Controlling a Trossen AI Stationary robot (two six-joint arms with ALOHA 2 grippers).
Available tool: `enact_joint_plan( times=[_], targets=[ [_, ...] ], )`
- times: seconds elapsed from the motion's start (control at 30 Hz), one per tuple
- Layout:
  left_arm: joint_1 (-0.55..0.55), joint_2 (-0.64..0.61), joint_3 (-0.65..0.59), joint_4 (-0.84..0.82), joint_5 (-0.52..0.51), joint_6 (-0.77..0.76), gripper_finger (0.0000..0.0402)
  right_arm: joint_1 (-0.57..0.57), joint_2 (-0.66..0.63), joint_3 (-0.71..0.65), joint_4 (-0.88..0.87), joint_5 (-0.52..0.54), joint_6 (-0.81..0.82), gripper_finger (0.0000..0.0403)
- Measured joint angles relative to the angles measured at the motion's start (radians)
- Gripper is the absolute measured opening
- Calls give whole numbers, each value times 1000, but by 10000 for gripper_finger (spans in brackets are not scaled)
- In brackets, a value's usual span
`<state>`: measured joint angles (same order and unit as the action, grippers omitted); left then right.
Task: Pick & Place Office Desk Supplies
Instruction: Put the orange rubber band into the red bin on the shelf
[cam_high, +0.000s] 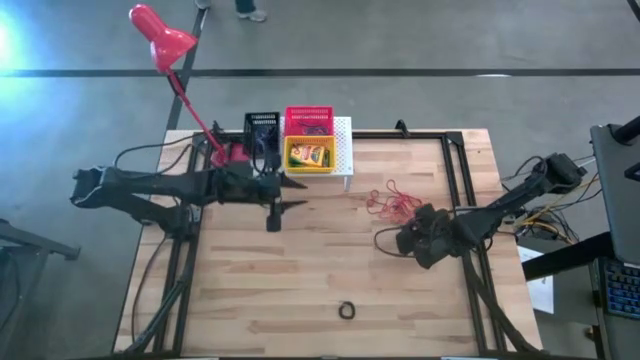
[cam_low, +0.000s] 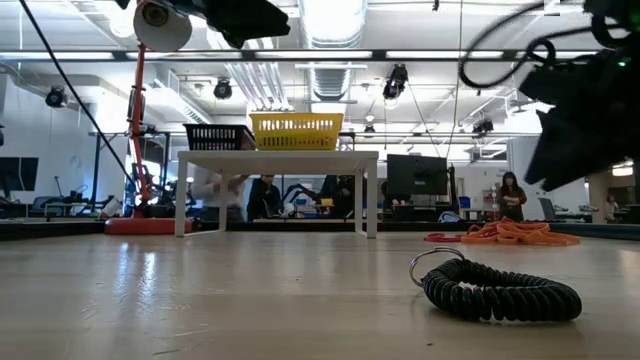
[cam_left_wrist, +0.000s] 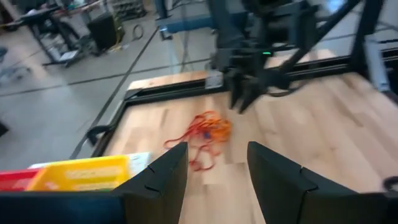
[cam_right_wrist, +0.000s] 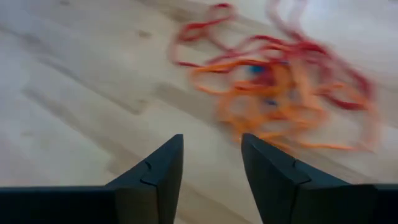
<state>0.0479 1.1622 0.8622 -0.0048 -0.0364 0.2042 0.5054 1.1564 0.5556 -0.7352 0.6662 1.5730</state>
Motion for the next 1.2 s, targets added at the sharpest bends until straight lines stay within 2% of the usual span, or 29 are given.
enact_joint_plan(
  times=[0.13,0.23,0.5,0.7,0.9,1.2],
  targets=[
    [-26,0,-70,105,0,-40,168,-22,-50,0,-163,-78,84,191],
    [-28,1,-111,157,0,-84,168,-60,-82,0,-218,-151,83,204],
    [-28,1,-150,211,-28,-153,168,-228,-122,0,-235,-323,-142,207],
    [-28,1,-150,211,-51,-152,168,-383,-129,0,-205,-369,-358,198],
    [-27,1,-149,211,-58,-152,168,-537,-97,0,-42,-419,-528,194],
    [-27,1,-149,211,-58,-149,168,-758,12,0,7,-398,-778,192]
  ],
)
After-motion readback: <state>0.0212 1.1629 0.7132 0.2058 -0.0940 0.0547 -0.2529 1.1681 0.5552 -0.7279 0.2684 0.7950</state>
